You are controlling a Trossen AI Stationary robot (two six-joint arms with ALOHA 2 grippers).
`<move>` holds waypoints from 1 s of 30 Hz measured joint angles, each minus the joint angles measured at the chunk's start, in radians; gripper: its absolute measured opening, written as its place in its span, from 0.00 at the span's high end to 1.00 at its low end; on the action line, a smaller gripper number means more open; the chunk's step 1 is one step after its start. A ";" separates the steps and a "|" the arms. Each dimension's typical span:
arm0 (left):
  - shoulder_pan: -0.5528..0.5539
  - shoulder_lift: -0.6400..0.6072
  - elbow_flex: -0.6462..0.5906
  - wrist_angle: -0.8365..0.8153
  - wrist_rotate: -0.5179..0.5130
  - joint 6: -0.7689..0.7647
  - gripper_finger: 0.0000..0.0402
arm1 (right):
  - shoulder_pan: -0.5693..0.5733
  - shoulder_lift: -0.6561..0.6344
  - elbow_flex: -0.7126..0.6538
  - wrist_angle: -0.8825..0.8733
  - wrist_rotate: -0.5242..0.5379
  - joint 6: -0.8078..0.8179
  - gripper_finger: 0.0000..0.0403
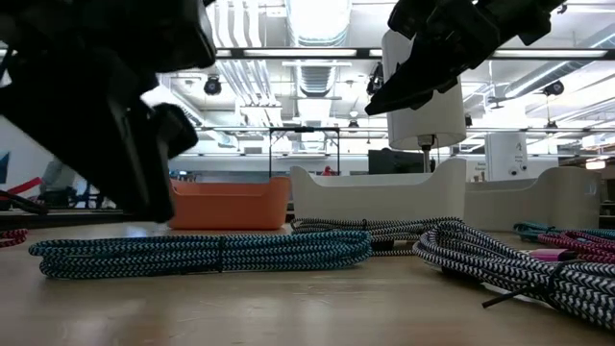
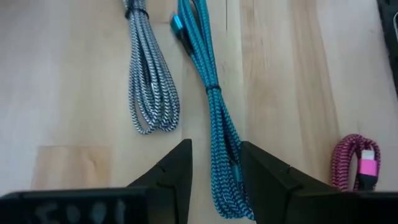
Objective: Pick & Place USB Port
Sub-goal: Put the bottom blue charger cable into the orange bin
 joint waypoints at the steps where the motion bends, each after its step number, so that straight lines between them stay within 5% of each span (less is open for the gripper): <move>1: 0.000 -0.004 0.000 -0.007 0.000 0.000 0.69 | 0.000 0.000 0.000 0.000 0.000 0.000 0.53; 17: -0.007 0.059 -0.002 -0.002 0.012 0.007 0.69 | 0.000 0.000 -0.022 0.003 0.000 0.046 0.53; 25: -0.006 0.059 -0.001 -0.002 0.010 0.068 0.95 | 0.000 0.000 -0.024 0.004 0.001 0.045 0.53; 30: -0.006 0.049 0.000 -0.013 -0.005 0.071 0.97 | 0.000 0.000 -0.024 0.004 0.001 0.045 0.53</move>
